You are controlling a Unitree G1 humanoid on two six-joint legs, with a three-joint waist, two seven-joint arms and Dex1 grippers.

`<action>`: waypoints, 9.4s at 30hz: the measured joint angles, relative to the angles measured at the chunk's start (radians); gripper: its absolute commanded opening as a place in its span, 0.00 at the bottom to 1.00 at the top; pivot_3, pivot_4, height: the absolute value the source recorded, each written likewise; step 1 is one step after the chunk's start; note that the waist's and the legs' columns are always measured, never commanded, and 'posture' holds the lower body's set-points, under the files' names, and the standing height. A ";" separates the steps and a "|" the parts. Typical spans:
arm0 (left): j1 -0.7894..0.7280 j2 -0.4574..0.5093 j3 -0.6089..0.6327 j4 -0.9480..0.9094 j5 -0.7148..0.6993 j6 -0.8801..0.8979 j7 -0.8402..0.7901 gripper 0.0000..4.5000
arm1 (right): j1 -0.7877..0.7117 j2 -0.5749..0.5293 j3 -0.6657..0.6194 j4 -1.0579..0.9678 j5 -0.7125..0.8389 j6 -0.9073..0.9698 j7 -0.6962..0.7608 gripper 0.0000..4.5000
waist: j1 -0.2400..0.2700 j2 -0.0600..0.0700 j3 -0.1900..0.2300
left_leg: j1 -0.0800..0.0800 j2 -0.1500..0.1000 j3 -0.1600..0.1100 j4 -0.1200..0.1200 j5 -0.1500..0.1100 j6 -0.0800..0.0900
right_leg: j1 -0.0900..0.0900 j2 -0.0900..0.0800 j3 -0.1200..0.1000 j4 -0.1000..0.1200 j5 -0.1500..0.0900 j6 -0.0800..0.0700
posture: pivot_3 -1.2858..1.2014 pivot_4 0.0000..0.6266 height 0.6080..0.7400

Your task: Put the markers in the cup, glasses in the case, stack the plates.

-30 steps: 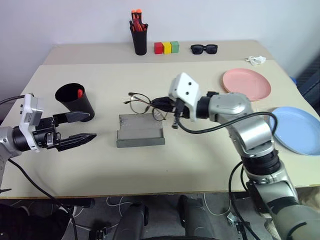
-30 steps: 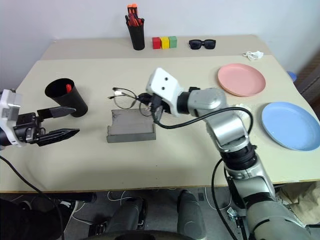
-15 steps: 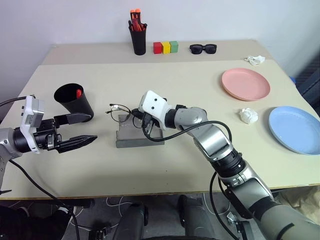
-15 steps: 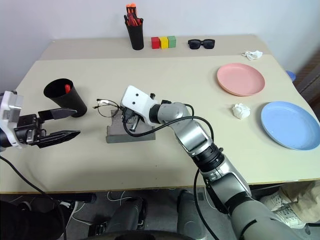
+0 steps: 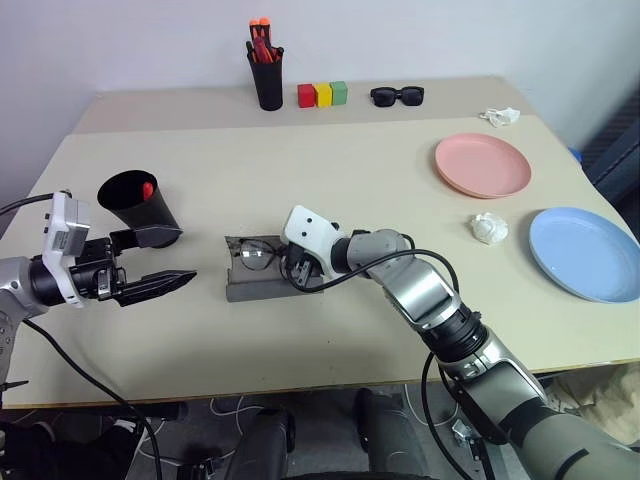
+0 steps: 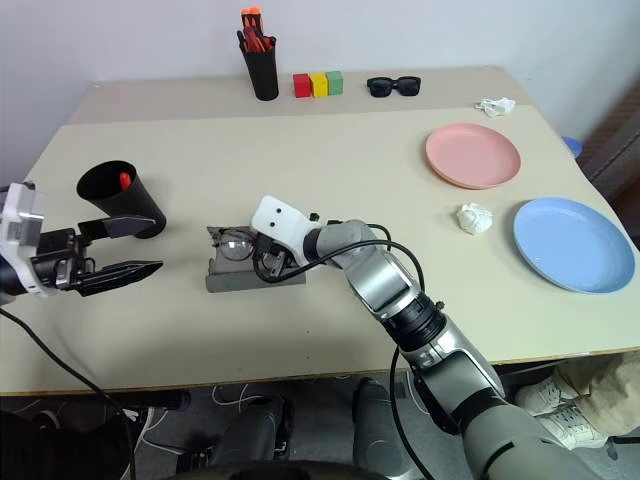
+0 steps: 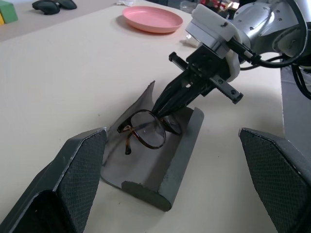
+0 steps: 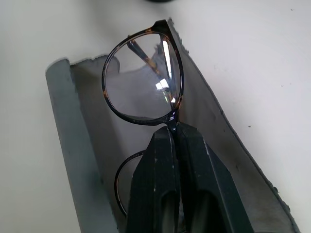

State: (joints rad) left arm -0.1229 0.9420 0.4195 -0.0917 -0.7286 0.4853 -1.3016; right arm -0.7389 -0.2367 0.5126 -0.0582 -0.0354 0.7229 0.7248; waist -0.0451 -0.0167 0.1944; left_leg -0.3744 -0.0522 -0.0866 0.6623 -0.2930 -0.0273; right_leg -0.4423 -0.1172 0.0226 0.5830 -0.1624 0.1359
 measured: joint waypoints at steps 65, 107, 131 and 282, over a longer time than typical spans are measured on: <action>-0.628 -0.412 -0.441 0.573 0.407 -0.198 0.330 0.02 | 0.326 -0.206 -0.478 -0.529 0.570 0.006 0.048 1.00 | 0.011 -0.001 0.000 | 0.000 0.000 0.000 0.001 0.000 0.000 | 0.003 0.000 0.000 -0.002 0.000 0.001 | 0.52 0.24 1.00; -0.512 -0.259 -0.572 0.311 0.419 0.181 -0.117 0.02 | 0.331 -0.253 -0.409 -0.488 0.523 -0.057 -0.025 1.00 | 0.010 -0.001 0.000 | 0.000 0.000 0.000 0.002 0.000 0.001 | 0.003 0.000 0.000 -0.001 0.000 0.001 | 0.52 0.24 1.00; -0.665 -0.389 -0.358 0.352 0.128 0.183 -0.092 0.99 | 0.420 -0.544 -0.761 -0.037 0.232 -0.168 -0.235 1.00 | 0.028 -0.001 0.000 | 0.000 0.000 0.002 0.002 0.000 0.001 | 0.004 -0.001 0.000 -0.003 0.000 0.001 | 0.52 0.24 1.00; -0.354 -0.347 -0.240 0.050 0.013 0.033 0.187 1.00 | 0.343 -0.403 -0.829 0.260 0.555 -0.544 0.125 0.99 | 0.003 0.003 0.000 | 0.001 -0.001 0.000 0.002 0.000 0.001 | 0.006 -0.001 0.002 -0.002 0.001 0.002 | 0.52 0.24 1.00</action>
State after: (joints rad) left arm -0.4770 0.5947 0.1792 -0.0420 -0.7157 0.5186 -1.1146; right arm -0.3957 -0.6399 -0.3160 0.2013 0.5193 0.1786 0.8498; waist -0.0421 -0.0132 0.1942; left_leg -0.3738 -0.0533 -0.0865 0.6642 -0.2930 -0.0267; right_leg -0.4368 -0.1179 0.0243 0.5807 -0.1617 0.1379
